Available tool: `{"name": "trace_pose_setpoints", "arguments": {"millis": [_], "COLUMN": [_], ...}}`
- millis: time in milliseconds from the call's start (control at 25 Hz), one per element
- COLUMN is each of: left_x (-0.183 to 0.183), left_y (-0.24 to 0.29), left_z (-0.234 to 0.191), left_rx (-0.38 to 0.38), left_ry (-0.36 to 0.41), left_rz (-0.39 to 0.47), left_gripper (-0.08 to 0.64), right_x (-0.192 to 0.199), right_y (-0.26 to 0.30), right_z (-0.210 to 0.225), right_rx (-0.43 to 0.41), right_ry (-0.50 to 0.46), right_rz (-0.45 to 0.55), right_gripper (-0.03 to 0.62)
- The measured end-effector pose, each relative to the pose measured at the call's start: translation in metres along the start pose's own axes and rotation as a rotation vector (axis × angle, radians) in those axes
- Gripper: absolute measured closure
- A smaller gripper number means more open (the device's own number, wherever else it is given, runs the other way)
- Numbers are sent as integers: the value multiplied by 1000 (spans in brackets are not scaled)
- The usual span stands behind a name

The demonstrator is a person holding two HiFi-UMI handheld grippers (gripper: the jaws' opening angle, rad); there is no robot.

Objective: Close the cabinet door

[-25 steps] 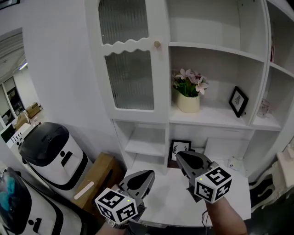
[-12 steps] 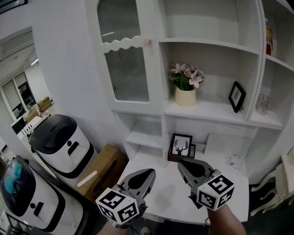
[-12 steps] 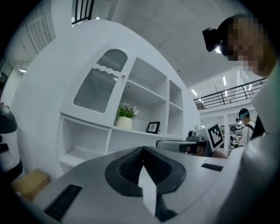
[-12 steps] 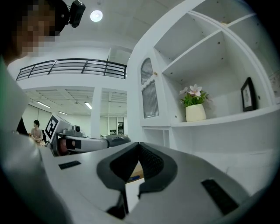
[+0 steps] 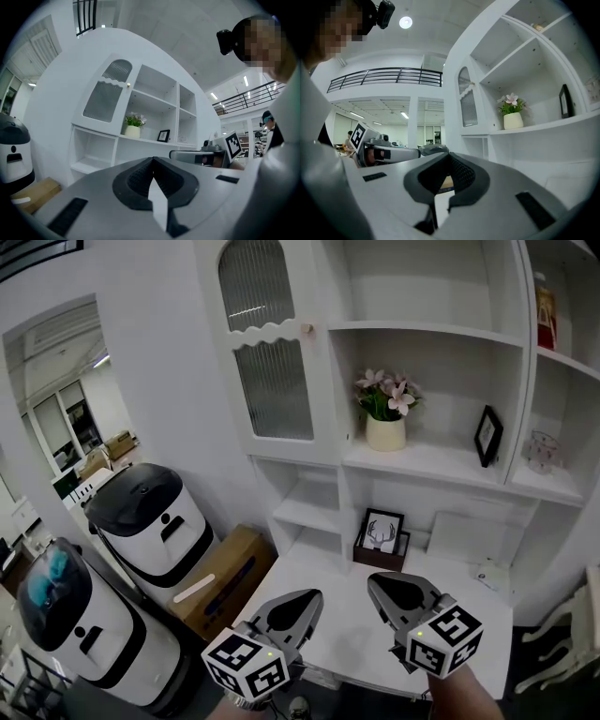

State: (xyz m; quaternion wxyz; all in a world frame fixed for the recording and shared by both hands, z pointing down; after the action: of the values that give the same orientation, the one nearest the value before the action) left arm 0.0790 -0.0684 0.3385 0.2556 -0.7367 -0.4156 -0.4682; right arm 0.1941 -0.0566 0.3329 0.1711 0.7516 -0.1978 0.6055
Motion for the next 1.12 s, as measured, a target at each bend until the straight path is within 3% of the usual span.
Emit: {"name": "trace_pose_setpoints", "arguments": {"millis": [520, 1120], "left_x": [-6, -23], "left_y": [-35, -104], "left_z": [-6, -41], "left_rx": [-23, 86], "left_ry": [7, -10], "left_rz": [-8, -31], "left_gripper": [555, 555], "right_x": [-8, -22], "right_y": [1, 23], "right_z": [-30, -106], "right_rx": [4, 116], "right_ry": [34, 42], "right_rz": [23, -22], "right_gripper": [588, 588]}}
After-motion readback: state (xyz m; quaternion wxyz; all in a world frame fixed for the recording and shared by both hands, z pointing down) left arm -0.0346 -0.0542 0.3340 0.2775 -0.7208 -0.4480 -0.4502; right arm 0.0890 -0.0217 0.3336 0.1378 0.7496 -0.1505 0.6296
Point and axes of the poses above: the fingertips, and each gripper's own axes: y forward along the fingers, z to its right, x out of its underside, the point moved 2 cm from there along -y, backward along the fingers, and after that the axes turned 15 degrees about -y, right-handed, at the moved point
